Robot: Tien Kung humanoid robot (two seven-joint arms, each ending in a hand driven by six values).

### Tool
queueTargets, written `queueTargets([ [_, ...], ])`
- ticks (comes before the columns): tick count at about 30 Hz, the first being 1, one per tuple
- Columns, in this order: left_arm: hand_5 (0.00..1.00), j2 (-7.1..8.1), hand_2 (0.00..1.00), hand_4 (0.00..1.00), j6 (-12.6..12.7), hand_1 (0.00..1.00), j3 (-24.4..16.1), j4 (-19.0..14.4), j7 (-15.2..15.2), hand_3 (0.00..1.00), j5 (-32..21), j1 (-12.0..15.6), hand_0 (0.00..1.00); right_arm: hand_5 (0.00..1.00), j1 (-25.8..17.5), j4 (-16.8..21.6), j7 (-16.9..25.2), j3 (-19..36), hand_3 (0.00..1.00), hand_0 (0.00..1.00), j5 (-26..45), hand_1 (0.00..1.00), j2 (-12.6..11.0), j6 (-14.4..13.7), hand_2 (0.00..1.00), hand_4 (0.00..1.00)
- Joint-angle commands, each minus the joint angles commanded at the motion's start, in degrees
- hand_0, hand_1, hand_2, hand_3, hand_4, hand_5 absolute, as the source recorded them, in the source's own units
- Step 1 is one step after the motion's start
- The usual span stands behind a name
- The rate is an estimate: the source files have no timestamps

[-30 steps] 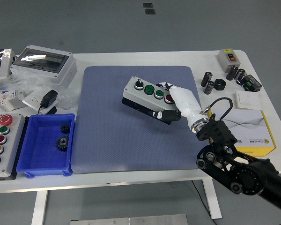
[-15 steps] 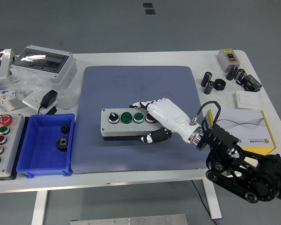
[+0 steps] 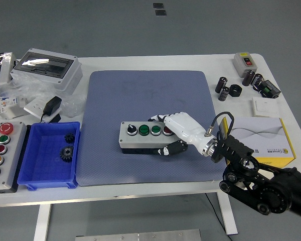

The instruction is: Pick up the button,place it on the desk,press the button,press the button

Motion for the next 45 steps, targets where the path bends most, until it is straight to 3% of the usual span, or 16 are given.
queueTargets([
  [4, 0.179, 0.08, 0.549, 0.668, -0.38, 0.619, -0.35, 0.00, -0.33, 0.599, 0.10, -0.01, 0.621, 0.002, -0.06, 0.24, -0.06, 0.24, 0.580, 0.700, 0.37, 0.618, -0.16, 0.64, 0.558, 0.288],
  [5, 0.178, 0.09, 0.549, 0.667, -0.43, 0.619, -0.47, 0.00, -0.37, 0.599, 0.18, 0.00, 0.620, 0.002, -0.08, 0.32, -0.10, 0.27, 0.723, 0.794, 0.38, 0.734, -0.20, 0.77, 0.706, 0.301],
  [10, 0.178, 0.16, 0.549, 0.667, -0.57, 0.619, -0.82, 0.00, -0.47, 0.599, 0.50, 0.07, 0.620, 0.002, -0.18, 0.83, -0.18, 0.54, 0.723, 0.794, 1.04, 0.734, -0.52, 1.34, 0.706, 0.301],
  [11, 0.177, 0.17, 0.549, 0.666, -0.57, 0.619, -0.87, 0.00, -0.46, 0.598, 0.55, 0.07, 0.620, 0.002, -0.21, 0.90, -0.20, 0.57, 0.970, 0.874, 1.18, 0.824, -0.57, 1.42, 0.853, 0.413],
  [16, 0.177, 0.20, 0.549, 0.666, -0.48, 0.619, -0.92, 0.00, -0.33, 0.598, 0.72, 0.10, 0.620, 0.002, -0.40, 1.55, -0.24, 0.99, 0.970, 0.874, 2.29, 0.824, -0.97, 2.11, 0.853, 0.413],
  [17, 0.175, 0.21, 0.549, 0.666, -0.47, 0.619, -0.95, 0.00, -0.30, 0.598, 0.77, 0.10, 0.620, 0.002, -0.43, 1.79, -0.20, 1.12, 0.998, 0.914, 2.78, 0.868, -1.11, 2.35, 0.911, 0.523],
  [19, 0.175, 0.24, 0.549, 0.666, -0.45, 0.619, -0.96, 0.00, -0.29, 0.598, 0.81, 0.08, 0.620, 0.002, -0.52, 2.44, -0.03, 1.43, 0.998, 0.914, 4.36, 0.868, -1.44, 3.07, 0.911, 0.523],
  [23, 0.174, 0.33, 0.550, 0.666, -0.44, 0.619, -0.99, 0.00, -0.30, 0.598, 0.91, -0.03, 0.620, 0.002, -0.74, 4.37, 0.60, 2.52, 0.998, 0.928, 9.08, 0.881, -2.38, 5.85, 0.921, 0.590],
  [27, 0.174, 0.36, 0.550, 0.666, -0.41, 0.619, -0.84, 0.00, -0.36, 0.598, 0.80, -0.10, 0.620, 0.002, -1.31, 6.54, 1.21, 4.53, 0.998, 0.928, 14.28, 0.881, -3.52, 8.91, 0.921, 0.590],
  [34, 0.173, 0.27, 0.548, 0.665, -0.44, 0.618, -0.57, 0.00, -0.34, 0.598, 0.58, 0.01, 0.620, 0.002, -4.81, 15.03, 2.14, 11.91, 0.998, 0.932, 26.30, 0.885, -8.40, 15.42, 0.923, 0.631],
  [35, 0.174, 0.26, 0.548, 0.665, -0.45, 0.618, -0.55, 0.00, -0.33, 0.598, 0.58, 0.03, 0.621, 0.114, -5.32, 16.32, 2.08, 13.02, 0.998, 0.935, 28.11, 0.888, -9.10, 16.37, 0.925, 0.683],
  [37, 0.174, 0.26, 0.548, 0.665, -0.44, 0.618, -0.36, 0.00, -0.36, 0.598, 0.35, 0.04, 0.621, 0.114, -6.57, 19.30, 1.51, 15.64, 0.998, 0.935, 31.98, 0.888, -10.67, 18.47, 0.925, 0.683],
  [40, 0.174, 0.27, 0.548, 0.665, -0.44, 0.618, -0.23, 0.00, -0.41, 0.598, 0.21, 0.03, 0.621, 0.114, -8.26, 23.51, -0.76, 19.34, 0.998, 0.935, 36.39, 0.888, -12.39, 19.08, 0.925, 0.683],
  [41, 0.170, 0.26, 0.548, 0.665, -0.43, 0.618, -0.23, 0.00, -0.40, 0.597, 0.21, 0.04, 0.620, 0.197, -8.61, 24.72, -1.83, 20.21, 0.998, 0.934, 35.71, 0.888, -12.82, 18.41, 0.921, 0.748],
  [43, 0.170, 0.26, 0.548, 0.665, -0.44, 0.618, -0.23, 0.00, -0.36, 0.597, 0.20, 0.04, 0.620, 0.197, -8.87, 27.09, -4.61, 20.93, 0.998, 0.934, 32.88, 0.888, -13.66, 18.41, 0.921, 0.748],
  [45, 0.170, 0.27, 0.548, 0.665, -0.44, 0.618, -0.27, 0.00, -0.33, 0.597, 0.25, 0.00, 0.620, 0.197, -8.52, 28.22, -7.71, 20.21, 0.998, 0.934, 29.31, 0.888, -14.40, 20.52, 0.921, 0.748],
])
